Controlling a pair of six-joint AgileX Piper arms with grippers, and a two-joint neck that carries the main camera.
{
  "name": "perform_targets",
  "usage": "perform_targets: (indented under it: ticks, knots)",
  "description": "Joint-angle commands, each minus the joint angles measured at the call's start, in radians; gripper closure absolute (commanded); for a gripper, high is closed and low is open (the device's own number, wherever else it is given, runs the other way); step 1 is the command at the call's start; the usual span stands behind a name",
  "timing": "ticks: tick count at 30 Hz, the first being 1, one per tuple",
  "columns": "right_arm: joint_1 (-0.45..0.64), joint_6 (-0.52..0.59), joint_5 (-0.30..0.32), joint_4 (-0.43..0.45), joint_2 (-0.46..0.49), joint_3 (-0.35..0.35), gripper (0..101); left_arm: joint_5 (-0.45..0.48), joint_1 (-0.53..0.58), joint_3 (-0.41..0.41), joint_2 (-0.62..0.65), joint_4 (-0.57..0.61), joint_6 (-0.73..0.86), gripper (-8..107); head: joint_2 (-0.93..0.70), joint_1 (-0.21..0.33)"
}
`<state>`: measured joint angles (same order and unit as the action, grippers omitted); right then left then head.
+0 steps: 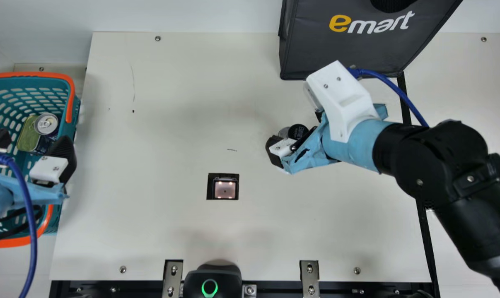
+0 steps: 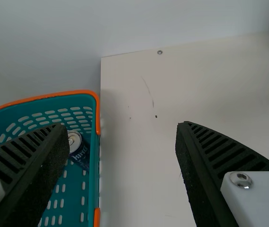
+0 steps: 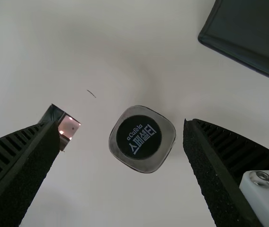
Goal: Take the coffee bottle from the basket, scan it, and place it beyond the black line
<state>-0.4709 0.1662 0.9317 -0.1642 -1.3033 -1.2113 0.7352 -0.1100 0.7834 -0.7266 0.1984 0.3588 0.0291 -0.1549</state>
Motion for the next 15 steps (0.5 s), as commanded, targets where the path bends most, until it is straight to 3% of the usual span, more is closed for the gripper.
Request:
perform_targets:
  ticks: [1,15]
  knots:
    - [-0.004,0.002,-0.001,0.017,-0.009,0.004,10,0.000,0.000,0.000,0.000,0.000,0.000,9,-0.002,0.017]
    - [-0.020,-0.003,-0.025,0.069,-0.095,-0.012,10,0.000,0.000,0.000,0.000,0.000,0.000,9,-0.002,0.017]
